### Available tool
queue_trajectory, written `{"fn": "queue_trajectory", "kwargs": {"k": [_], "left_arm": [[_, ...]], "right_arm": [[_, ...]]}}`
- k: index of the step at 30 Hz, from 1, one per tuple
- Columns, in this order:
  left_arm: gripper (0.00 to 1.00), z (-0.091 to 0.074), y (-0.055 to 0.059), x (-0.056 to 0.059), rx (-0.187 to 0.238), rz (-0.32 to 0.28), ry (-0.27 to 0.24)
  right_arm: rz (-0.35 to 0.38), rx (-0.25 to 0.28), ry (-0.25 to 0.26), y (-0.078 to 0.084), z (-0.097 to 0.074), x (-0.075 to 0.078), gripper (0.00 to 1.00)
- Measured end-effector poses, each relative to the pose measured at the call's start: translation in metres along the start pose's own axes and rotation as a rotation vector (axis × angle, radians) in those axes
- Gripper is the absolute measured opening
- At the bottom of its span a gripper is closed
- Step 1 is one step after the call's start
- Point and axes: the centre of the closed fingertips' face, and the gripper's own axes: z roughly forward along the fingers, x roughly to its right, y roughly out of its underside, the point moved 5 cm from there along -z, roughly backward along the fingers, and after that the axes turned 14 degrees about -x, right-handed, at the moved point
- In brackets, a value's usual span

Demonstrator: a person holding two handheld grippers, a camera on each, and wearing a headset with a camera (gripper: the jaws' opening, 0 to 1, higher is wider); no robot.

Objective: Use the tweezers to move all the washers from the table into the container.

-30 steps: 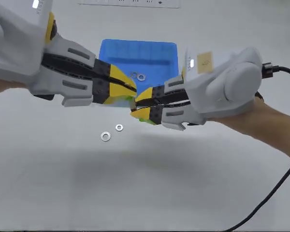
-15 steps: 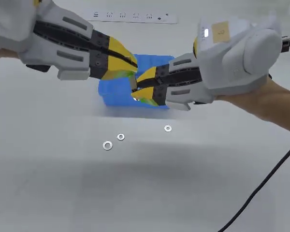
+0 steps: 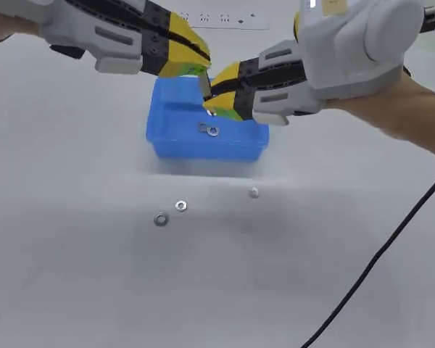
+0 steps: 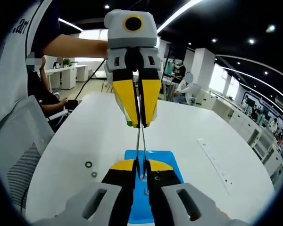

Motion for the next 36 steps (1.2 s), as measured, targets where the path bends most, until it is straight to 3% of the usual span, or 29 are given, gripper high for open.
{"fn": "queue_trajectory", "kwargs": {"k": [3, 13, 20, 30, 36], "left_arm": [[0.06, 0.008, 0.007, -0.006, -0.008, -0.013, 0.012], [0.06, 0.042, 0.039, -0.019, -0.036, -0.073, 0.045], [0.06, 0.058, 0.055, -0.018, -0.051, -0.106, 0.076], [0.06, 0.061, 0.057, -0.017, -0.057, -0.107, 0.084], [0.06, 0.056, 0.048, -0.014, -0.052, -0.086, 0.085]], "right_arm": [[0.011, -0.008, -0.006, 0.01, 0.009, 0.01, 0.1], [0.071, -0.056, -0.046, 0.046, 0.04, 0.023, 0.1], [0.09, -0.086, -0.077, 0.061, 0.055, 0.017, 0.1], [0.102, -0.091, -0.071, 0.065, 0.058, 0.016, 0.11], [0.085, -0.08, -0.047, 0.057, 0.053, 0.013, 0.12]]}}
